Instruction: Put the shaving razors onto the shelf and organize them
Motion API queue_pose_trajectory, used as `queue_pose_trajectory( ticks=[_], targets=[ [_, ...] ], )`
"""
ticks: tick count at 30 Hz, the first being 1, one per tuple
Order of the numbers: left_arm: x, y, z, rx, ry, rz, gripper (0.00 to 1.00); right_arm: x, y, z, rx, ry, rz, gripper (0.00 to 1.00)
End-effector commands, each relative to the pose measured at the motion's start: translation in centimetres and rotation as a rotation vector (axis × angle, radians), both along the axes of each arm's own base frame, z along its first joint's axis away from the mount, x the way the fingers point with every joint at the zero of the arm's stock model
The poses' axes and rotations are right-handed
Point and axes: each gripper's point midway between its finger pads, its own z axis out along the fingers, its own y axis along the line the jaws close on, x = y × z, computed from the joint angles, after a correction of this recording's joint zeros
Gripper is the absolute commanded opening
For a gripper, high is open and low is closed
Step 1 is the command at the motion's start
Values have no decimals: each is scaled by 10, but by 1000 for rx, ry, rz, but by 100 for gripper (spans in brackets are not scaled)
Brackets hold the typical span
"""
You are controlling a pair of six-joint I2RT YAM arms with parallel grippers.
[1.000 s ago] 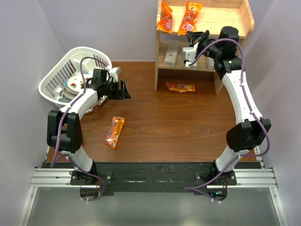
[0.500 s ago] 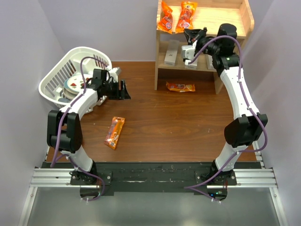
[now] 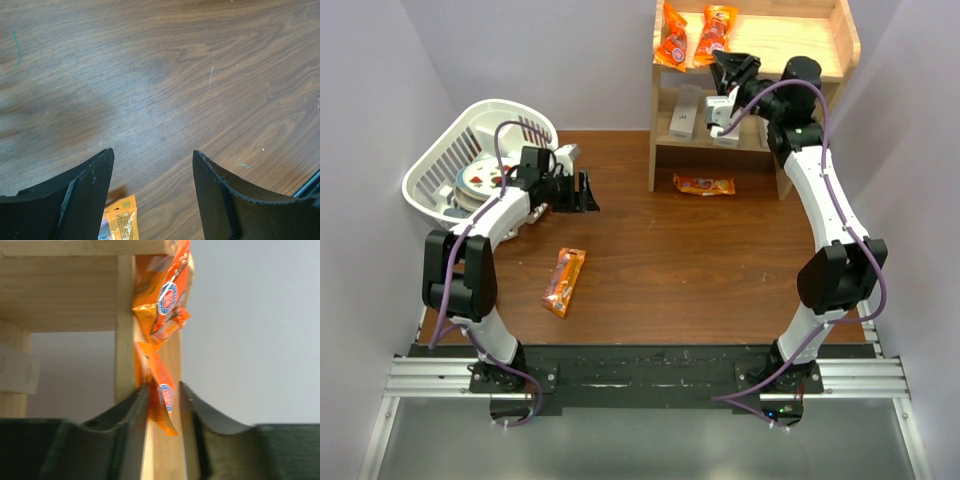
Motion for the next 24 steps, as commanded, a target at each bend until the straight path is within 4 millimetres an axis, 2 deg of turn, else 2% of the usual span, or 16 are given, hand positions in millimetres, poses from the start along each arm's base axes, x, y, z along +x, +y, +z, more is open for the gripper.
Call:
queue_pose_trajectory(
  ticks=[1,6,7,9,10,11,12,13,14,15,16,17,18,21,22,24],
  targets=[
    [11,-5,23,-15,-70,-16,69,-14,-7,26,38,-61,-20,45],
    [8,-3,28,-5,-79,-20,70,-33,-11,33,62,-81,-25,59],
    [6,-3,29,-2,-79,-21,70,-36,-12,27,61,-69,-30,59],
    [1,0,27,15,-73,-26,71,-53,-17,36,66,-86,-43,61],
    [-3,2,26,22,-70,-27,71,-55,-17,23,66,-51,-48,62],
    [-6,3,25,31,-67,-29,73,-71,-20,33,74,-68,-51,63],
    [-10,6,20,55,-60,-39,73,-78,-21,30,84,-48,-50,64],
    [-14,10,18,73,-59,-45,74,-81,-22,10,80,9,-55,65],
    [-17,13,16,96,-59,-48,75,-92,-22,7,89,26,-52,66],
    [-21,20,10,145,-58,-62,76,-113,-23,15,132,46,-47,67],
    [-27,25,8,169,-57,-70,77,-122,-18,-9,147,133,-51,68],
    [-31,28,6,190,-51,-80,78,-135,-14,-19,154,187,-40,68],
    [-41,32,1,225,-30,-118,78,-161,-12,-43,161,296,-38,69],
    [-62,39,-15,271,33,-192,80,-218,8,-93,203,513,4,72],
    [-71,42,-26,285,68,-205,81,-236,22,-106,209,572,47,73],
    [-81,48,-39,319,107,-219,82,-255,29,-136,250,706,45,75]
  ],
)
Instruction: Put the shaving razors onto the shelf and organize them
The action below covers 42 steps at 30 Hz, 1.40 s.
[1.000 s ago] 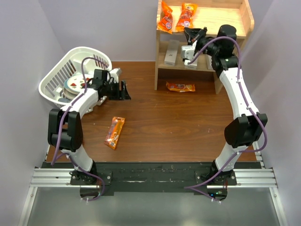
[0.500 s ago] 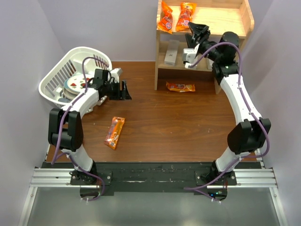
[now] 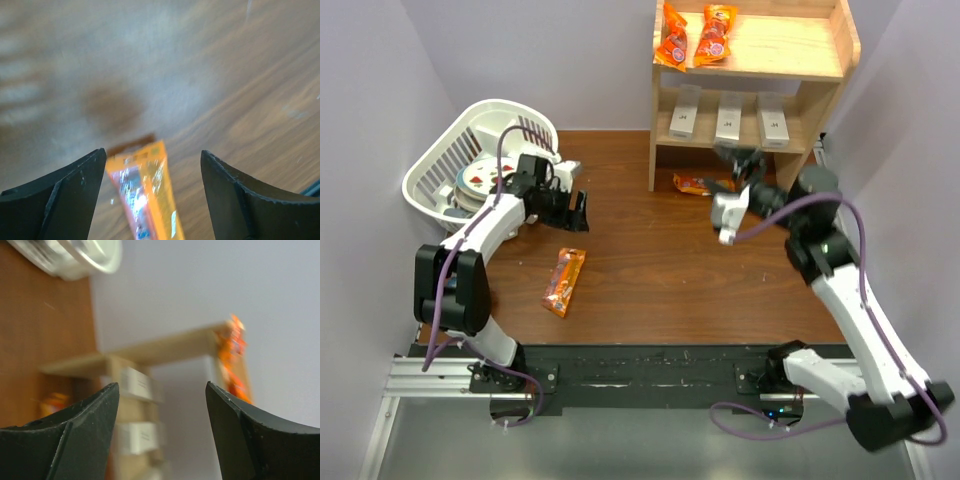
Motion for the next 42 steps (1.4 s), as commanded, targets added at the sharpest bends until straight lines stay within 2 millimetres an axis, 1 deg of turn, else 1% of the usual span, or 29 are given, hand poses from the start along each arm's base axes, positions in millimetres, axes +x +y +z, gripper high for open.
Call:
queue_pose_trajectory(
  ticks=[1,2,3,4,5,6,10,14,17,18,20,22,23,24,27,29,30,31,32,33,34,35,36,37,38,39,40,41,42],
  targets=[
    [-41,22,-35,128,115,-77,83,-50,19,-74,100,400,15,75],
    [-45,26,-40,147,127,-67,83,-52,20,-79,160,489,-10,75],
    [-50,33,-49,184,145,-49,83,-52,20,-85,175,545,-37,75],
    [-52,36,-51,200,148,-45,83,-52,24,-93,180,602,-44,74],
    [-53,39,-54,214,149,-39,83,-54,25,-96,196,651,-49,74],
    [-58,44,-58,236,158,-36,83,-53,25,-99,204,674,-57,74],
    [-73,49,-71,260,211,-37,83,-46,26,-103,250,703,-92,75],
    [-82,47,-86,249,270,-40,81,-42,27,-109,253,734,-109,75],
    [-84,43,-95,230,309,-41,72,-43,32,-115,246,767,-96,75],
    [-83,42,-97,224,320,-43,65,-44,34,-117,243,777,-88,75],
    [-82,38,-97,207,323,-45,56,-45,37,-118,242,790,-80,75],
    [-77,36,-92,194,315,-40,46,-43,40,-119,243,797,-79,74],
    [-75,32,-89,175,311,-42,41,-43,40,-120,245,799,-83,74],
    [-72,30,-83,163,295,-47,27,-40,41,-121,249,801,-85,74],
    [-69,22,-75,118,278,-61,8,-36,43,-126,261,823,-96,74],
    [-65,18,-70,96,264,-55,5,-35,46,-128,271,835,-93,74],
    [-60,16,-62,86,235,-52,1,-35,46,-127,276,835,-94,74],
    [-55,14,-56,75,209,-48,0,-32,47,-131,278,848,-103,74],
    [-45,10,-42,49,146,-43,0,-28,50,-128,326,871,-113,75],
    [-39,8,-34,40,105,-39,0,-25,52,-127,358,901,-129,77],
    [-34,5,-26,33,59,-38,0,-22,60,-136,387,994,-138,77],
    [-22,4,-7,27,-38,-35,0,-20,67,-126,411,1025,-114,77],
    [-18,0,3,26,-93,-50,0,-25,78,-127,411,1092,-62,77],
    [-8,-4,16,20,-173,-59,0,-27,86,-125,445,1177,-44,77],
    [-9,-6,32,26,-253,-81,0,-21,98,-125,449,1240,-27,77],
    [-9,-13,41,27,-306,-107,0,-22,106,-124,452,1293,1,77],
    [-4,-19,56,19,-392,-129,0,-26,115,-122,477,1387,27,77],
    [-10,-22,66,28,-461,-162,0,-16,125,-122,494,1426,30,77],
    [-16,-34,73,26,-510,-208,0,-12,128,-119,522,1447,31,77]
  ],
)
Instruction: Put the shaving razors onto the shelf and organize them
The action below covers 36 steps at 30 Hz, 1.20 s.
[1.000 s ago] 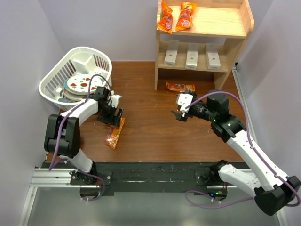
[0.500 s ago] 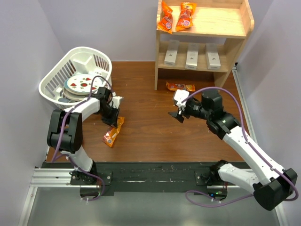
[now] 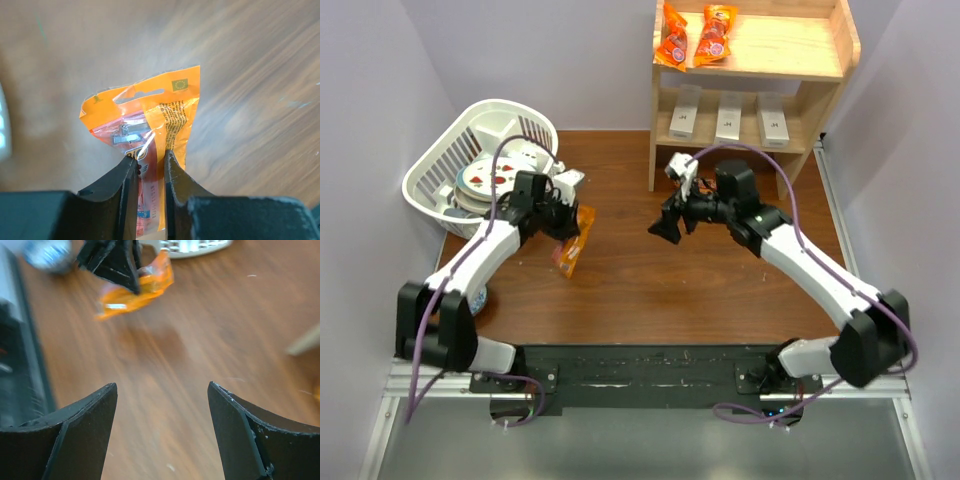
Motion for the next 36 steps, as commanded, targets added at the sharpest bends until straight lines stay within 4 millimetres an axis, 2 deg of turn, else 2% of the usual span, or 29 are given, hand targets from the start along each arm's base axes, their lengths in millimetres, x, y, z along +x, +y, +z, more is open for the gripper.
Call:
queue_pose_trajectory(
  ticks=[1,2,3,5,11,16,20,24,31,36],
  targets=[
    [9,-39,70,-33,-398,-167,0,5,36,37,219,223,-1,77],
    [2,-41,76,-18,-445,-191,0,13,42,41,237,223,-9,77],
    [-4,-52,81,-23,-473,-228,0,17,44,40,243,236,-13,77],
    [-10,-62,81,-13,-490,-275,0,24,50,49,271,255,-23,77],
    [-24,-69,73,57,-488,-387,0,34,64,52,282,299,-6,77],
    [-23,-74,75,103,-506,-424,0,30,76,45,269,313,30,77],
    [-21,-82,85,85,-525,-443,0,22,82,27,203,326,31,77],
    [-23,-88,91,62,-531,-458,0,23,86,14,168,324,23,75],
    [-29,-97,99,20,-535,-493,0,37,89,4,135,300,-7,66],
    [-33,-100,95,15,-527,-514,0,44,91,2,131,274,-7,52]
  ],
)
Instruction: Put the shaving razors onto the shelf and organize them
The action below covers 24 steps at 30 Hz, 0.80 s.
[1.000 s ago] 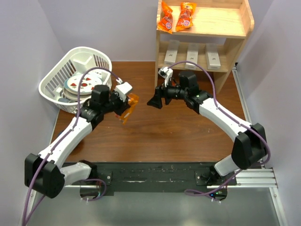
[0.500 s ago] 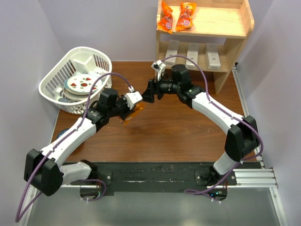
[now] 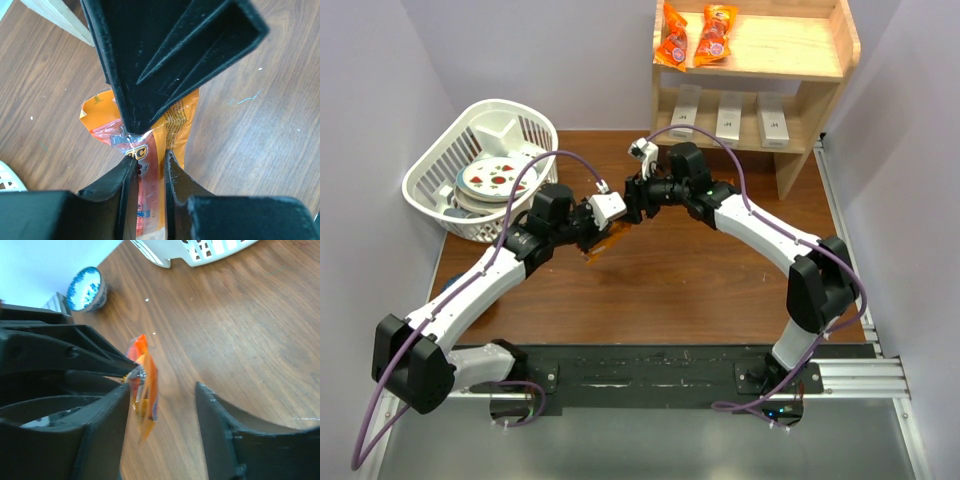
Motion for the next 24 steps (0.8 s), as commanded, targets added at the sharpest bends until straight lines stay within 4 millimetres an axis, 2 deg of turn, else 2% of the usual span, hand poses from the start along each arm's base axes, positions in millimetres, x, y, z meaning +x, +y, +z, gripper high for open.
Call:
queue_pose_trajectory(
  ticks=[1,3,5,8,9,11,12,14,15,16,18,19,20,21,22,23,24],
  targets=[
    [2,-11,24,-35,-64,-52,0,12,4,24,24,-88,-3,49],
    [2,-11,24,-36,-65,-53,0,11,4,23,20,-92,5,39],
    [3,-11,24,-35,-70,-48,0,10,3,23,16,-96,7,33],
    [4,-8,19,-21,-71,-38,0,6,0,27,9,-113,25,15],
    [5,-8,19,-24,-72,-29,12,6,-1,31,-2,-152,35,6],
    [11,-3,21,-26,-85,18,27,0,-10,41,-31,-195,55,0],
    [14,-2,27,-44,-95,45,39,2,-15,52,-60,-289,86,0],
    [21,4,35,-54,-118,99,48,-8,-32,65,-112,-333,116,0],
    [23,5,46,-77,-141,114,52,-1,-44,78,-132,-410,123,0],
    [26,9,50,-87,-151,134,53,-7,-55,83,-148,-417,135,0],
    [33,16,62,-121,-170,170,55,-2,-82,122,-161,-553,124,0],
    [35,18,67,-136,-176,181,55,-14,-92,126,-173,-543,165,0],
    [38,19,73,-156,-191,192,54,-15,-102,137,-204,-633,202,0],
    [41,24,75,-171,-188,213,55,-15,-114,166,-213,-720,196,0],
    [43,25,76,-179,-191,216,55,-23,-124,168,-250,-724,216,0],
    [44,25,77,-186,-197,219,55,-22,-133,180,-294,-815,231,0],
    [45,26,73,-184,-189,221,55,-24,-142,201,-318,-884,214,0]
  ],
)
